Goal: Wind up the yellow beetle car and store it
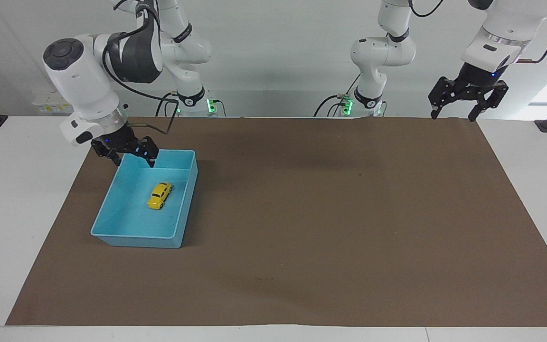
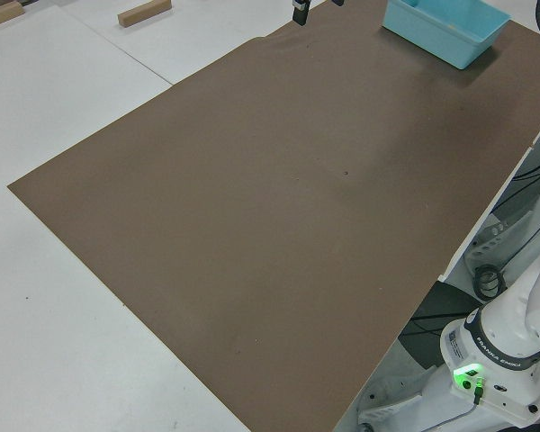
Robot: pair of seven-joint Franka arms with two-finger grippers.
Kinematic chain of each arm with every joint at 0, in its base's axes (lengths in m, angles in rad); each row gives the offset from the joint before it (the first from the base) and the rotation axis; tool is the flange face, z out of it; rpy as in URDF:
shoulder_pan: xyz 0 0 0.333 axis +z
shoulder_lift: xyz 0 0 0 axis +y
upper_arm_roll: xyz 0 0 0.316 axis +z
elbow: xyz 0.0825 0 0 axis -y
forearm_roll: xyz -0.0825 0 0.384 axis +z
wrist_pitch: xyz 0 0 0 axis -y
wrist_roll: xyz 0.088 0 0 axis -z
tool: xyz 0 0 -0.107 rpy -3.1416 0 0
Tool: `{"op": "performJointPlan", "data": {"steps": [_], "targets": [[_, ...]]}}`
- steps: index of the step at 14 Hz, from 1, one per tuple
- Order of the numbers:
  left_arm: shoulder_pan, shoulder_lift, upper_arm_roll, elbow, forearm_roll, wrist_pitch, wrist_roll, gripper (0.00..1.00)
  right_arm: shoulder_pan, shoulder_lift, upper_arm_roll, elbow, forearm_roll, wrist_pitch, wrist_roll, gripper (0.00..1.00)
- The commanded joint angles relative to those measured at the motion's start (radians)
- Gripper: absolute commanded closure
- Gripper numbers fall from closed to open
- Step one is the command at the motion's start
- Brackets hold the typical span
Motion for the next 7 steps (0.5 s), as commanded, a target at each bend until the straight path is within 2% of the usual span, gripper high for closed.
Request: {"op": "performJointPlan", "data": {"steps": [1,5,7], "targets": [[0.013,-0.020,-0.006,-0.017,-0.010,-0.008,0.015,0.00,-0.005,-0.037,0.013,0.006,0.002,-0.044,0.020,0.00],[0.013,-0.020,-0.006,-0.017,-0.010,-0.008,0.015,0.00,-0.005,-0.070,0.033,0.012,0.002,-0.090,0.020,0.00],[0.013,-0.020,-0.006,-0.017,-0.010,-0.008,0.015,0.00,-0.007,-0.064,0.033,0.063,0.000,-0.143,0.020,0.00]]}}
